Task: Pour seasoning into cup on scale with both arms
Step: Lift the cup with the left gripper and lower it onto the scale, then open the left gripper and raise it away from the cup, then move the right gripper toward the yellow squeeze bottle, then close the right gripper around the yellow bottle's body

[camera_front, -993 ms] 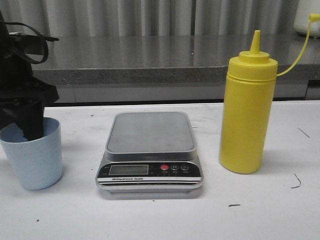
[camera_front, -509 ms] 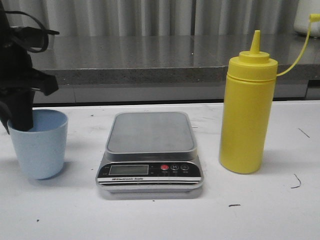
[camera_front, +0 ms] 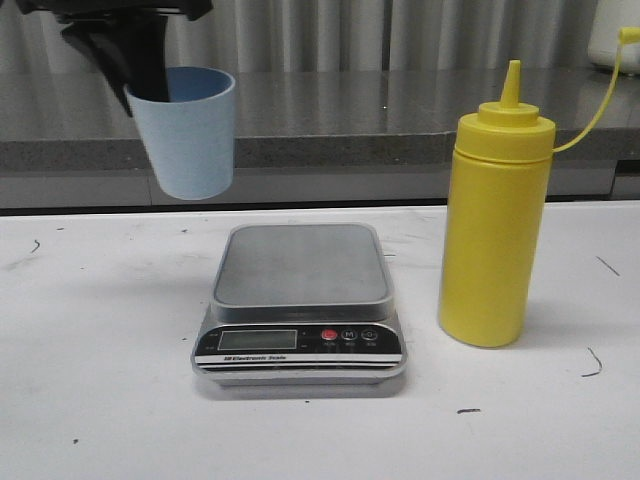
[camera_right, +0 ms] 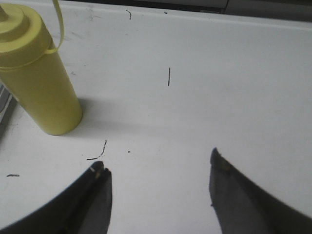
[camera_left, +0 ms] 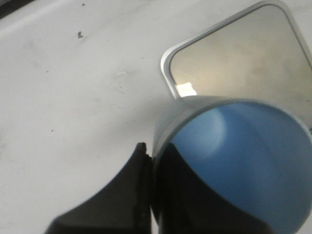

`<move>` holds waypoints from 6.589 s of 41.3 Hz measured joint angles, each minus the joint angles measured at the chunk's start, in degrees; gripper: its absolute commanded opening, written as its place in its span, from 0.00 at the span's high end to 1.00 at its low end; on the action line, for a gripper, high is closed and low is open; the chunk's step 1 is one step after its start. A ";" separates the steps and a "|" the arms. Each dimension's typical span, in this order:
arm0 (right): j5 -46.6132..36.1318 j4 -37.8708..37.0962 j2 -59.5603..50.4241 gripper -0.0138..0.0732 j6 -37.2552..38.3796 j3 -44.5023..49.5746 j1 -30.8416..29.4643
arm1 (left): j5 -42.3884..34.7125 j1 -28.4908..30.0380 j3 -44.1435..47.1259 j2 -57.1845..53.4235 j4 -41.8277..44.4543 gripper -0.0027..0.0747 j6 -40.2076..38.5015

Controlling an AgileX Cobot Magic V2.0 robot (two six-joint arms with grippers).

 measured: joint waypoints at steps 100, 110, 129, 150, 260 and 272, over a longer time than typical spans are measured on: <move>0.00 0.00 0.00 0.31 0.00 0.00 0.00 | -15.08 -5.27 42.53 -56.17 -2.26 0.53 -0.30; 0.00 0.00 0.00 0.31 0.00 0.00 0.00 | -14.84 -5.27 50.31 -72.64 -2.71 0.53 -0.30; 0.00 0.00 0.00 0.31 0.00 0.00 0.00 | -14.58 -5.27 53.52 -79.56 -3.78 0.53 -0.30; 0.00 0.00 0.00 0.31 0.00 0.00 0.00 | -14.58 -5.27 53.52 -79.56 -3.91 0.53 -0.30; -101.42 7.48 69.72 0.33 3.00 9.01 24.10 | -14.58 -5.27 53.52 -79.56 -3.91 0.53 -0.30; -96.66 7.33 66.98 0.43 3.00 8.96 24.13 | -14.58 -5.27 53.52 -79.56 -3.91 0.53 -0.30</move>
